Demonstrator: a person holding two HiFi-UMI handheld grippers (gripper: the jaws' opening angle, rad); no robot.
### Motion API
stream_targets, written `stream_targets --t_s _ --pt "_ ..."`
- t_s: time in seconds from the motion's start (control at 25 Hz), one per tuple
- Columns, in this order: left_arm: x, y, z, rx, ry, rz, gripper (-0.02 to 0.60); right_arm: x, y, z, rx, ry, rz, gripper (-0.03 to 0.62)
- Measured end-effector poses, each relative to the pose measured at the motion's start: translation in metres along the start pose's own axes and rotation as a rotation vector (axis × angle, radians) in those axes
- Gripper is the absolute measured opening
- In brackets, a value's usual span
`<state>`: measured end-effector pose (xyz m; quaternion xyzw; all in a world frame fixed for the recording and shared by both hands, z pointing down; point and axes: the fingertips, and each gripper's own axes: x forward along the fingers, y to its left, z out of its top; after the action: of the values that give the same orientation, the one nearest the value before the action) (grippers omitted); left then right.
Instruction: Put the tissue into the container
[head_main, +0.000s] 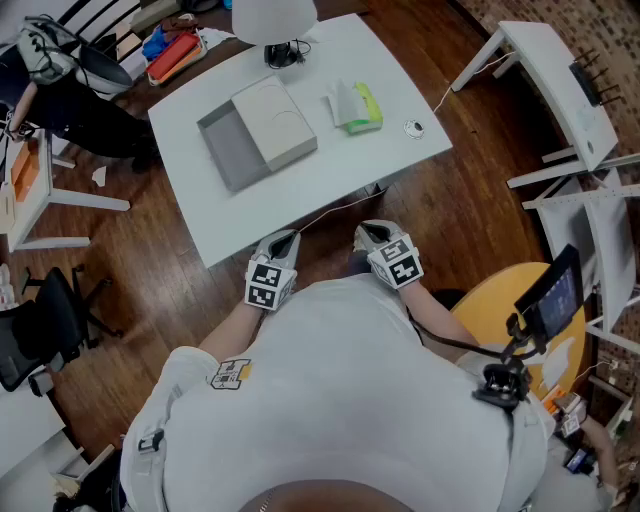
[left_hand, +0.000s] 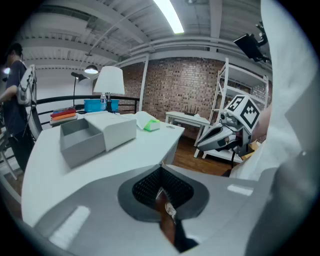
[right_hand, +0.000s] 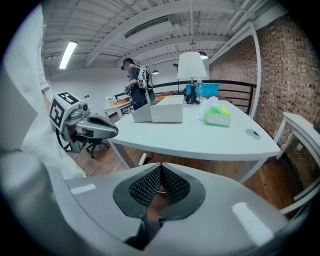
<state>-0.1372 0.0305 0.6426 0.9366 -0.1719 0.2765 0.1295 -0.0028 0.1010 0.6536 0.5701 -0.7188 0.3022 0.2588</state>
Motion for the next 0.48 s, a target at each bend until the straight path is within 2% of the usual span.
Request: stream_targets --t_s 0.24,0.36,0.48 --pt "0.096 -0.010 0.097 0.036 0.014 0.091 0.000 -0.018 -0.109 0.022 0.000 -0.004 0.007 0.000" --pt "0.145 -0.013 0.129 0.045 0.058 0.124 0.087 -0.020 -0.148 0.023 0.012 -0.004 0.021 0.000" --pt "0.193 -0.016 0.151 0.032 0.092 0.156 0.212 -0.022 -0.183 0.021 0.030 -0.006 0.023 0.000"
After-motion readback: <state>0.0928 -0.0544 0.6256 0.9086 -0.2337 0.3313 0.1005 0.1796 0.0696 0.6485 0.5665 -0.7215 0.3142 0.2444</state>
